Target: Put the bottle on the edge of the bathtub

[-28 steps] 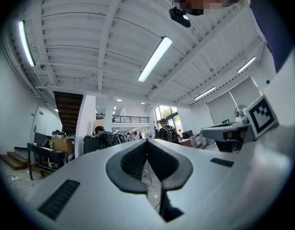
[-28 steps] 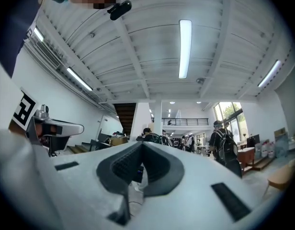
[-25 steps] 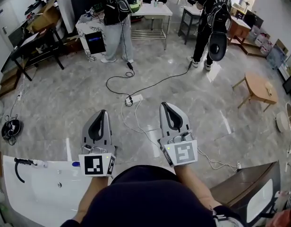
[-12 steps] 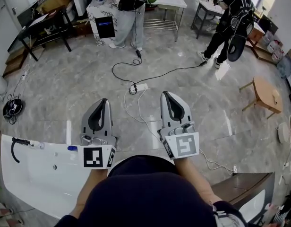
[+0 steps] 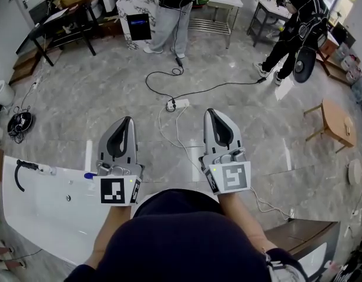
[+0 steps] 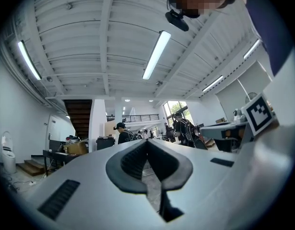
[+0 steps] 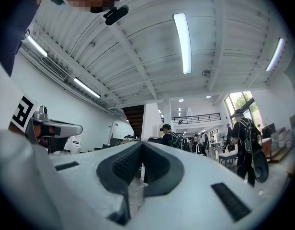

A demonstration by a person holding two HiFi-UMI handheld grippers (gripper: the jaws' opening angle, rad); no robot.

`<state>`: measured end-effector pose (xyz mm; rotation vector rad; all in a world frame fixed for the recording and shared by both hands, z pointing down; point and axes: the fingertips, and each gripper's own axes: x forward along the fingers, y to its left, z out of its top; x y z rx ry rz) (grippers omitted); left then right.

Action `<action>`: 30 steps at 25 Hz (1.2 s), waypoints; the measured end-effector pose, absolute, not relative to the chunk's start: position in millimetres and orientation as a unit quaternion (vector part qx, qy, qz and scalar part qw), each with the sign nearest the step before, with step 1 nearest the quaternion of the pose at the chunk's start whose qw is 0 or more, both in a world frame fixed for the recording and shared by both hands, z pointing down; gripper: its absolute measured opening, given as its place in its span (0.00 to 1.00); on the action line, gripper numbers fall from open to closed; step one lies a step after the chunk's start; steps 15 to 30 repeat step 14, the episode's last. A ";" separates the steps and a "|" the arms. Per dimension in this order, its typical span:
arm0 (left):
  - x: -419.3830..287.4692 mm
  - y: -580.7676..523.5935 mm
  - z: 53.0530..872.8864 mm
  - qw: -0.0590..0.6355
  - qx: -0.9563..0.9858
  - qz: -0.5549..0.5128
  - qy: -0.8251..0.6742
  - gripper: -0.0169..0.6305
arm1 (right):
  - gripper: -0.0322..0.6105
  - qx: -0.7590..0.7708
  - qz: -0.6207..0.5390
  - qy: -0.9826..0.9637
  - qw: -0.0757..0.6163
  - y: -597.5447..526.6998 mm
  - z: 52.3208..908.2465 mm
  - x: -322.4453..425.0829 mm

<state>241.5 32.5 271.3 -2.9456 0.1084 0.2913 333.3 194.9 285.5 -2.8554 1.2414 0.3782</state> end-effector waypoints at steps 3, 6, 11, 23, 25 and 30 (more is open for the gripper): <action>240.9 34.7 271.7 0.090 -0.990 0.098 0.044 0.03 | 0.05 -0.906 0.122 0.405 0.000 193.4 284.6 334.4; 239.9 36.9 274.6 0.092 -0.990 0.096 0.048 0.03 | 0.05 -0.903 0.122 0.413 -0.001 192.3 285.6 335.7; 235.2 31.5 284.7 0.090 -0.990 0.093 0.058 0.03 | 0.05 -0.898 0.119 0.423 -0.004 183.4 294.1 335.9; 234.4 29.8 287.4 0.089 -0.990 0.093 0.061 0.03 | 0.05 -0.896 0.119 0.427 -0.004 178.3 295.6 336.7; 234.4 29.8 287.4 0.089 -0.990 0.093 0.061 0.03 | 0.05 -0.896 0.119 0.427 -0.004 178.3 295.6 336.7; 234.4 29.8 287.4 0.089 -0.990 0.093 0.061 0.03 | 0.05 -0.896 0.119 0.427 -0.004 178.3 295.6 336.7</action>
